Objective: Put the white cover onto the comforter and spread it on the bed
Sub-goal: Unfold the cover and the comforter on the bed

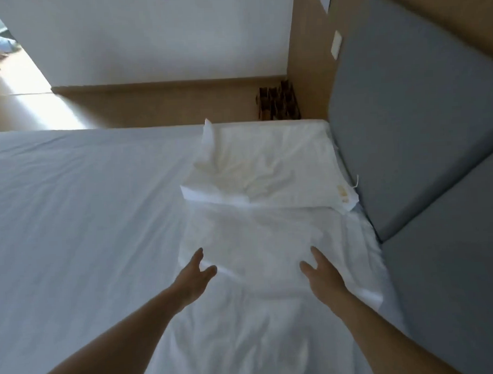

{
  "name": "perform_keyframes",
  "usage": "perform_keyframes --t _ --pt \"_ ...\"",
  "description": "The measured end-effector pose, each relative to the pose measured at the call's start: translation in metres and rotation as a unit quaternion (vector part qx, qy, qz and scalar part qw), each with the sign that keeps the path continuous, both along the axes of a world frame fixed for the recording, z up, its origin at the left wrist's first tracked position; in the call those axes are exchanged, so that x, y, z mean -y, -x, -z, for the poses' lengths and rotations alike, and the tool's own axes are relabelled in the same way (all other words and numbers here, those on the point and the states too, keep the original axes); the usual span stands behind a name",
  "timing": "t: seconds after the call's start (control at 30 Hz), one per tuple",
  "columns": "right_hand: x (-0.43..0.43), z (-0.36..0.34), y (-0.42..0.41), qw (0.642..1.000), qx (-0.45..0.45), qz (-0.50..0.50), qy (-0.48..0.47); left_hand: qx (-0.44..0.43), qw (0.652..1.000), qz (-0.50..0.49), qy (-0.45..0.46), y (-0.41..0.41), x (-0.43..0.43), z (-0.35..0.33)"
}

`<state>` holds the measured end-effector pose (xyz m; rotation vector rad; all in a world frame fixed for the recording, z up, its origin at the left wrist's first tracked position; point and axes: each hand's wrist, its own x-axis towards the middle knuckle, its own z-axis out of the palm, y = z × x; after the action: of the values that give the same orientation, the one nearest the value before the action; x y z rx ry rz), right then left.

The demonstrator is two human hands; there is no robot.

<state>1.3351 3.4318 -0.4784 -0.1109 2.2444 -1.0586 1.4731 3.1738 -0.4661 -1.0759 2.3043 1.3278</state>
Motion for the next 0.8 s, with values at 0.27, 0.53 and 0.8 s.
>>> perform_keyframes --t 0.27,0.53,0.8 --pt "-0.079 0.084 -0.139 0.964 0.044 0.086 -0.246 0.221 0.968 -0.010 0.119 -0.152 -0.042 0.083" --pt "-0.099 0.095 -0.201 0.938 0.070 0.268 -0.208 0.220 0.954 -0.204 0.011 -0.235 -0.072 0.093" --pt "-0.105 0.085 -0.256 0.935 0.265 0.236 0.026 0.072 0.939 -0.252 -0.223 -0.266 -0.090 0.068"
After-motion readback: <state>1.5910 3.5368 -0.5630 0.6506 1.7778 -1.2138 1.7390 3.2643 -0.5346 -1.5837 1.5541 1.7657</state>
